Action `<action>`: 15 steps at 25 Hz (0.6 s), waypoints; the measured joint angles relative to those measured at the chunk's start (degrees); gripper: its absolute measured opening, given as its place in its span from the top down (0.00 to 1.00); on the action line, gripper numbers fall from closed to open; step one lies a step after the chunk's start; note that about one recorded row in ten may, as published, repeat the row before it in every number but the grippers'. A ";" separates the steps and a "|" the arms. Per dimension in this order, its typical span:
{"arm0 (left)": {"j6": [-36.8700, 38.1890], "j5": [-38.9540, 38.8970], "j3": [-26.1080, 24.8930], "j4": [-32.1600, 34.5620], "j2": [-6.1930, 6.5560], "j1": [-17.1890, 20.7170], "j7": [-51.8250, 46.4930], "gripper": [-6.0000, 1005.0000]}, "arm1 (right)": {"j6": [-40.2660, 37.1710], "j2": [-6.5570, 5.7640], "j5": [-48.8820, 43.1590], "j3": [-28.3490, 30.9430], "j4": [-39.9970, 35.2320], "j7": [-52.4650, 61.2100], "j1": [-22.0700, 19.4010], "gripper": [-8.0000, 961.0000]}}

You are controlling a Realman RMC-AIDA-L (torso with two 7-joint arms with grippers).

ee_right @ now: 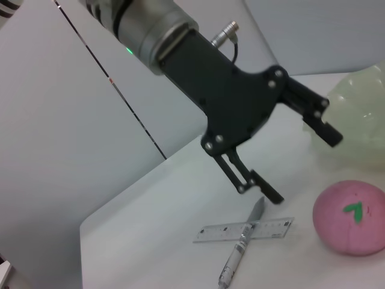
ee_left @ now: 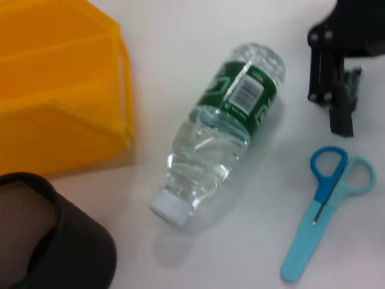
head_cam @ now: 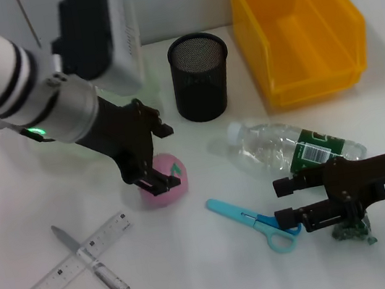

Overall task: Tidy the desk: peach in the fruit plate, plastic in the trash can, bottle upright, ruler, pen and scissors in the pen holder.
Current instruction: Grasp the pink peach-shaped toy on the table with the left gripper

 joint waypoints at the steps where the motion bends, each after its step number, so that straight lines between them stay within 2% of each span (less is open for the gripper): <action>1: 0.00 0.00 0.00 0.00 0.00 0.00 0.00 0.19 | 0.00 0.00 -0.07 0.00 0.01 0.00 0.00 0.19; 9: -6.38 1.39 6.46 -3.47 -0.18 -0.50 -1.78 0.19 | 0.01 0.07 -0.55 -0.01 0.02 0.00 0.05 0.19; 15: -9.61 3.31 8.01 -6.16 -0.35 -0.80 -2.77 0.19 | 0.01 0.06 -0.60 0.00 0.02 0.00 0.17 0.19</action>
